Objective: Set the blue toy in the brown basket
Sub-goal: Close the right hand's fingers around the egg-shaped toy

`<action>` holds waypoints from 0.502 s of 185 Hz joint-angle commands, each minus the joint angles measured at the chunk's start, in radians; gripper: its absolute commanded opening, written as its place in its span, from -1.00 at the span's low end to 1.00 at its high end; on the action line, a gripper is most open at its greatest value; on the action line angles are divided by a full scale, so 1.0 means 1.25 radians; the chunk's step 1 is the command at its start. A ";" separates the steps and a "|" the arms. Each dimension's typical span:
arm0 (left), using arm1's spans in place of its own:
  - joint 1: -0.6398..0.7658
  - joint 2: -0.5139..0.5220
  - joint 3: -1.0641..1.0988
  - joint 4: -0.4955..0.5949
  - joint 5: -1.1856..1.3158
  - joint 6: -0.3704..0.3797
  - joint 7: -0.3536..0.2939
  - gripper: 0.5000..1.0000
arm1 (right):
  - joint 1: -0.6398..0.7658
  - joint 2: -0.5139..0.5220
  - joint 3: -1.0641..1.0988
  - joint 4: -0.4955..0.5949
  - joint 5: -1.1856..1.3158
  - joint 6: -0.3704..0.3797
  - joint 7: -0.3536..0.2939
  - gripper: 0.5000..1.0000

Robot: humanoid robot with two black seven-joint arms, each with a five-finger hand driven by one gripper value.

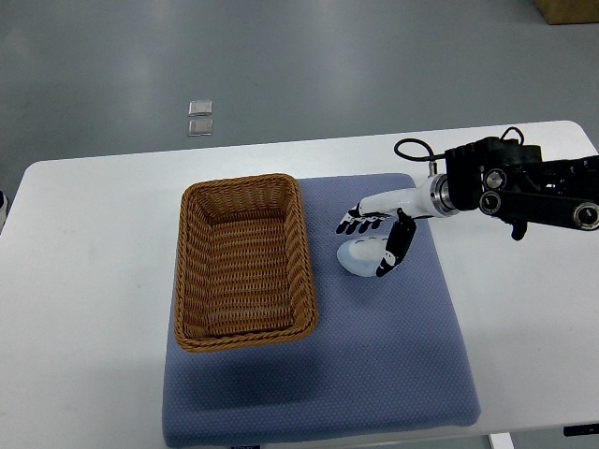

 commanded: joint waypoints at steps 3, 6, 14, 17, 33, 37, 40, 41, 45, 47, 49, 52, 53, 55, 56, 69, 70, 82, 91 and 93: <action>0.000 0.000 0.000 0.000 0.000 0.000 0.000 1.00 | -0.010 0.002 0.000 -0.002 -0.006 -0.007 -0.003 0.49; 0.001 0.000 0.000 0.000 0.000 0.000 0.000 1.00 | -0.010 0.002 0.000 -0.002 -0.008 -0.008 -0.003 0.49; 0.000 0.000 0.000 0.001 0.000 0.000 0.000 1.00 | -0.016 0.004 0.000 -0.002 -0.016 -0.012 -0.003 0.47; 0.001 0.000 0.000 0.001 0.000 0.000 0.000 1.00 | -0.019 0.006 0.000 -0.002 -0.019 -0.014 -0.003 0.46; 0.001 0.000 0.000 0.003 0.000 0.001 0.000 1.00 | -0.031 0.010 0.001 -0.004 -0.024 -0.019 -0.003 0.33; 0.000 0.000 0.000 0.003 0.000 0.000 0.000 1.00 | -0.035 0.010 0.002 -0.004 -0.025 -0.021 -0.003 0.32; 0.000 0.000 0.000 0.003 0.000 0.000 0.000 1.00 | -0.038 0.011 0.002 -0.006 -0.026 -0.022 -0.003 0.30; 0.000 0.000 0.000 0.003 0.000 0.000 0.000 1.00 | -0.039 0.011 0.002 -0.007 -0.026 -0.022 -0.003 0.30; 0.001 0.000 0.000 0.003 0.000 0.000 0.000 1.00 | -0.041 0.011 0.002 -0.009 -0.026 -0.023 -0.003 0.27; 0.001 0.000 0.000 0.001 0.000 0.000 0.000 1.00 | -0.043 0.011 0.002 -0.010 -0.026 -0.023 -0.003 0.25; 0.001 0.000 0.000 0.001 0.000 0.000 0.000 1.00 | -0.045 0.011 0.004 -0.011 -0.027 -0.024 -0.003 0.24; 0.000 0.000 0.000 0.001 0.000 0.000 0.000 1.00 | -0.047 0.011 0.002 -0.014 -0.027 -0.025 -0.003 0.19; 0.000 0.000 0.000 0.001 0.000 0.000 0.000 1.00 | -0.047 0.011 0.002 -0.014 -0.027 -0.025 -0.003 0.19; 0.001 0.000 0.000 0.000 0.000 0.000 0.000 1.00 | -0.047 0.011 0.002 -0.015 -0.027 -0.027 -0.003 0.18; 0.000 0.000 0.000 0.000 0.000 0.000 0.000 1.00 | -0.047 0.011 0.002 -0.015 -0.027 -0.028 -0.003 0.16; 0.001 0.000 0.000 0.000 0.000 0.000 0.000 1.00 | -0.050 0.012 0.002 -0.015 -0.033 -0.036 -0.003 -0.08; 0.001 0.000 0.000 0.000 0.000 0.000 0.000 1.00 | -0.050 0.012 0.002 -0.015 -0.033 -0.037 -0.003 -0.08; 0.001 0.000 0.000 -0.001 0.000 0.000 0.000 1.00 | -0.053 0.013 0.001 -0.016 -0.048 -0.041 -0.003 -0.52; 0.001 0.000 0.000 0.000 0.000 0.000 0.000 1.00 | -0.054 0.013 0.001 -0.021 -0.059 -0.041 -0.003 -0.73; 0.001 0.000 0.000 0.000 0.000 0.000 0.000 1.00 | -0.054 0.013 0.001 -0.021 -0.060 -0.041 -0.003 -0.76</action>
